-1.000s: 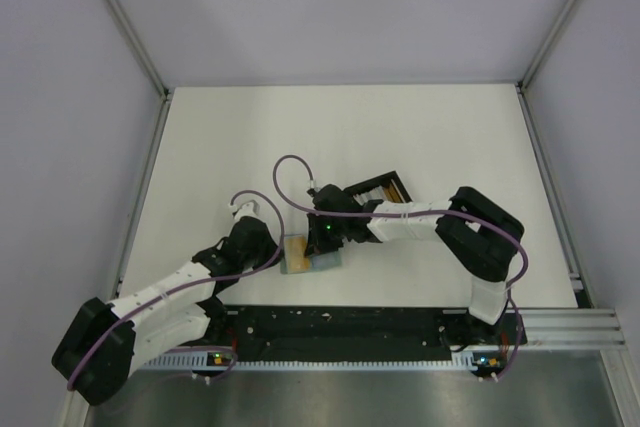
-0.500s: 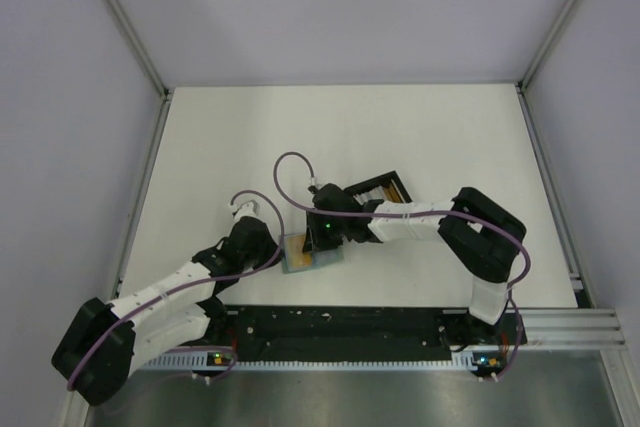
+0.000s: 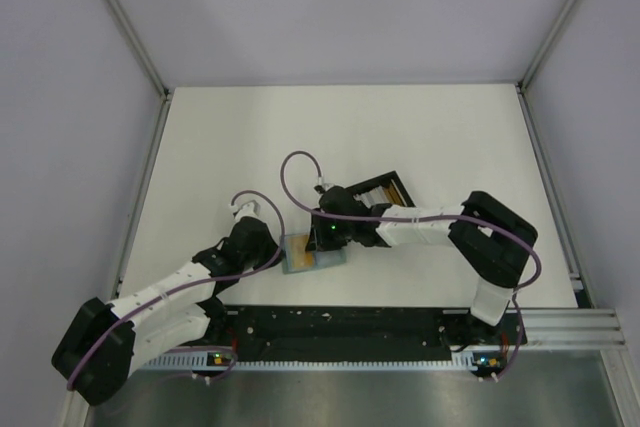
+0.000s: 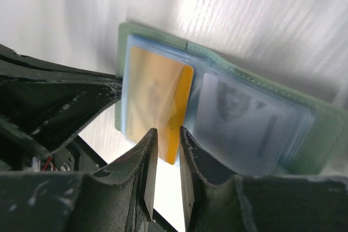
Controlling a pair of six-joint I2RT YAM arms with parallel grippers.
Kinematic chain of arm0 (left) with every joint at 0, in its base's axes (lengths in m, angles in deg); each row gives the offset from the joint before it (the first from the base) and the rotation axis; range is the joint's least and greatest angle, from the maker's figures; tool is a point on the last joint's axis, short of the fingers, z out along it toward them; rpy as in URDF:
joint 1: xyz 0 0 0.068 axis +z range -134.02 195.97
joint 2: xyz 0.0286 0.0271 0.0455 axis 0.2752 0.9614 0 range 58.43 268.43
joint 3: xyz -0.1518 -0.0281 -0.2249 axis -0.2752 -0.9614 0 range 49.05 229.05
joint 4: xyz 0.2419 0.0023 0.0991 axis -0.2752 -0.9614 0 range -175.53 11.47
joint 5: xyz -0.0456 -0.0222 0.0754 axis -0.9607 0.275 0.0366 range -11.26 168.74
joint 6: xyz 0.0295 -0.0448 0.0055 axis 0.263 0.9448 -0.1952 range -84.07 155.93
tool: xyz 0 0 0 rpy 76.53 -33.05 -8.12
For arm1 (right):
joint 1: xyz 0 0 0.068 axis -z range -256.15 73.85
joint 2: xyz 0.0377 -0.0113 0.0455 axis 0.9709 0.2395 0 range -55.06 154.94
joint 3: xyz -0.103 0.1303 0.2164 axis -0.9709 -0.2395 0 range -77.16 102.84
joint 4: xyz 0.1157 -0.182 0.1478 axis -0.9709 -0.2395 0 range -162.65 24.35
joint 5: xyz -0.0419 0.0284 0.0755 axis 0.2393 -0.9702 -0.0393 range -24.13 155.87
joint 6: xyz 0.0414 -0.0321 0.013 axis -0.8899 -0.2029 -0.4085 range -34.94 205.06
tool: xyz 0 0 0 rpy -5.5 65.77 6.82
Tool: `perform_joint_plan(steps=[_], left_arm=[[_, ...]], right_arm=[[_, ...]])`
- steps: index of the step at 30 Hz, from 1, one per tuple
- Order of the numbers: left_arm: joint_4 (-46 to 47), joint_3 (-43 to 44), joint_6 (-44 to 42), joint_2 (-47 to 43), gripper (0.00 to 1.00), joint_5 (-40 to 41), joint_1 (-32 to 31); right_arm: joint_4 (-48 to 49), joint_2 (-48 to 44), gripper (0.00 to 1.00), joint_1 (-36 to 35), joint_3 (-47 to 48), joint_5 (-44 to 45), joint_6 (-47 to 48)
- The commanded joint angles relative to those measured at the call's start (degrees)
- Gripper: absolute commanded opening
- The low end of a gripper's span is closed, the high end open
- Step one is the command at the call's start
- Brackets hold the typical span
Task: Put the credit cards into the card holder
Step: Insert the credit card into the card holder.
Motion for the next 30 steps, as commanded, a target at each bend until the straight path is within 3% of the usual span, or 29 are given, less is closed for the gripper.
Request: perform_joint_plan(steps=[1, 3, 7, 11, 16, 21, 30], left_arm=[[-0.27, 0.91, -0.34, -0.85, 0.00, -0.12, -0.20], [0.08, 0.82, -0.34, -0.85, 0.00, 0.06, -0.20], [-0.01, 0.99, -0.34, -0.85, 0.00, -0.12, -0.20], [-0.01, 0.99, -0.42, -0.85, 0.00, -0.21, -0.11], [-0.10, 1.08, -0.51, -0.94, 0.00, -0.03, -0.29], [0.08, 0.82, -0.34, -0.94, 0.00, -0.03, -0.20], [-0.63, 0.73, -0.34, -1.11, 0.00, 0.67, -0.11]], right_arm=[[-0.15, -8.47, 0.24, -0.60, 0.19, 9.19, 0.99], [-2.45, -9.26, 0.24, -0.51, 0.46, 11.85, 1.87], [0.70, -7.61, 0.25, -1.13, 1.68, 6.59, 3.19], [-5.61, -2.59, 0.27, -3.58, 7.83, 7.62, 5.74], [-1.84, -0.31, 0.11, -4.64, 8.02, 3.85, 6.10], [-5.51, 3.47, 0.07, -4.55, 9.69, 3.32, 6.18], [-18.26, 1.55, 0.04, -4.11, 9.34, 19.04, 6.27]])
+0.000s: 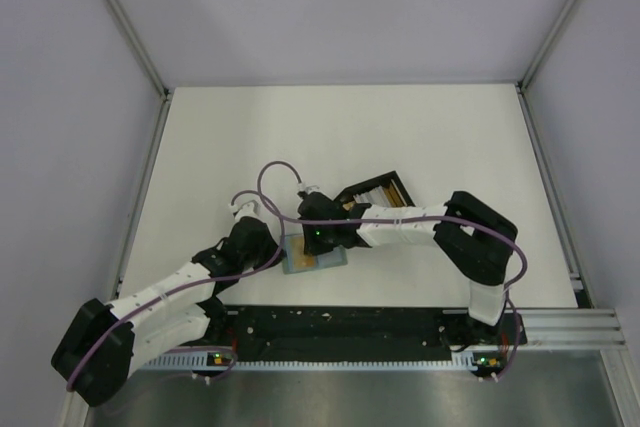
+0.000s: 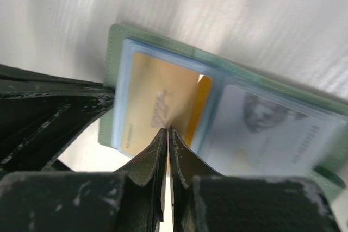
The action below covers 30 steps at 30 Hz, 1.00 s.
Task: Put the credit cards into the card holder
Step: Insert the credit card into the card holder.
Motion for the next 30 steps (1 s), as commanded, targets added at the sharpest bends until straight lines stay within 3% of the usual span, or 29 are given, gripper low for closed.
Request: perform_joint_plan(steps=[1, 5, 10, 19, 30], left_arm=[[-0.78, 0.73, -0.29, -0.77, 0.00, 1.15, -0.18], [-0.87, 0.81, -0.38, -0.68, 0.00, 1.06, -0.18], [-0.96, 0.90, -0.56, -0.77, 0.00, 0.98, -0.09], [-0.87, 0.99, -0.64, -1.20, 0.00, 0.63, -0.09], [-0.60, 0.90, -0.64, -1.64, 0.00, 0.36, -0.18]], right_arm=[[-9.06, -3.15, 0.04, 0.45, 0.57, 11.94, 1.15], [-11.01, -3.51, 0.04, 1.24, 1.54, 14.51, 1.42], [-6.28, -5.96, 0.06, 1.16, 0.93, 9.69, 2.03], [5.07, -6.59, 0.36, 1.86, -3.82, -2.80, -3.32], [3.94, -3.08, 0.39, 2.56, -2.77, -5.00, -4.03]])
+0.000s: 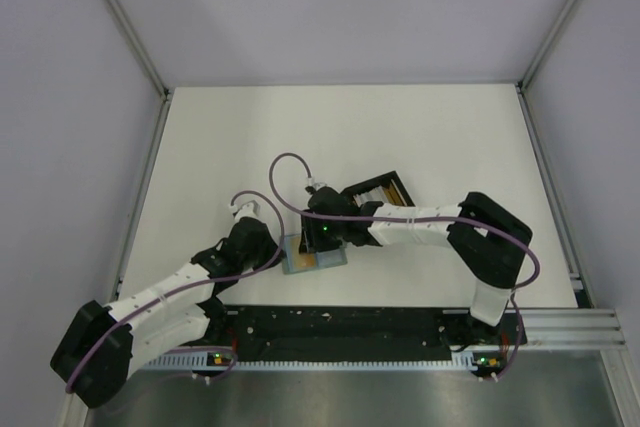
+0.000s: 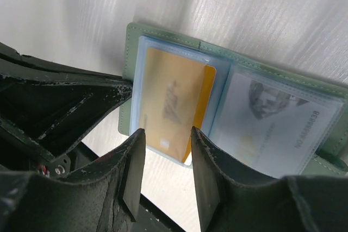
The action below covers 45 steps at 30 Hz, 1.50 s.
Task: Put the credit cards into the card holder
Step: Insert the credit card into the card holder.
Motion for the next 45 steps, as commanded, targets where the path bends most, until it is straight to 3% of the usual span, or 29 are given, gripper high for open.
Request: perform_joint_plan(steps=[1, 6, 11, 20, 26, 35, 42, 45], left_arm=[[0.18, 0.99, -0.73, -0.86, 0.00, 0.38, -0.18], [0.01, 0.99, -0.64, -0.86, 0.00, 0.38, -0.18], [0.27, 1.08, -0.64, -0.86, 0.00, 0.21, -0.18], [0.89, 1.34, -0.99, -0.68, 0.00, -0.23, -0.18], [-3.85, 3.71, -2.48, -2.00, 0.00, 1.17, -0.09], [-20.02, 15.57, -12.24, -1.74, 0.00, 5.74, -0.09], [-21.61, 18.83, -17.86, 1.95, 0.00, 4.87, -0.09], [-21.35, 20.50, -21.02, 4.76, 0.00, 2.94, -0.09]], right_arm=[[1.09, 2.02, 0.40, 0.51, 1.15, -1.64, -0.51], [0.30, 1.41, 0.42, 0.68, 0.71, 0.91, -0.51], [3.10, 2.29, 0.41, 0.68, 0.53, -3.29, -0.16], [7.16, 2.90, 0.29, 0.33, 0.97, -9.37, 0.81], [5.31, -0.08, 0.38, 0.51, 0.18, -5.16, 2.73], [4.17, -12.65, 0.41, 4.90, -5.53, -2.07, 15.64], [3.64, -14.24, 0.48, 6.48, -9.66, -4.27, 34.09], [9.94, -14.94, 0.48, 6.57, -13.43, -6.73, 41.74]])
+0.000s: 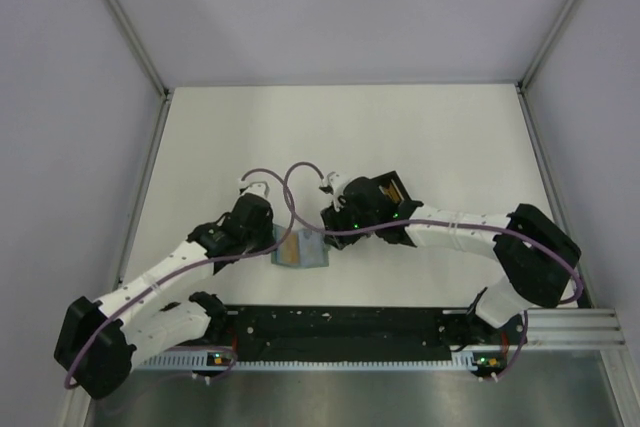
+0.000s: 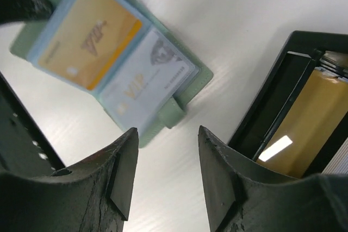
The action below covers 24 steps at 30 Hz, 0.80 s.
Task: Put the credit cards into the card holder
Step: Insert the credit card into the card holder, then close the card holder at the center of the board.
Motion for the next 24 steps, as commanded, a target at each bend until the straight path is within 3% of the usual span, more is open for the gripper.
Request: perform_joint_plan(steps=[1, 11, 24], left_arm=[[-0.67, 4.02, -6.67, 3.63, 0.00, -2.03, -0.11], [-1.20, 7.98, -13.18, 7.68, 0.00, -2.12, -0.02], [0.03, 8.07, -13.01, 8.82, 0.00, -2.03, 0.33]], right_arm=[[10.02, -1.67, 0.48, -0.16, -5.15, -2.86, 15.42], [17.00, 0.78, 0.49, -0.07, -8.07, -8.13, 31.60], [17.26, 5.36, 0.49, -0.33, -8.07, -14.38, 33.45]])
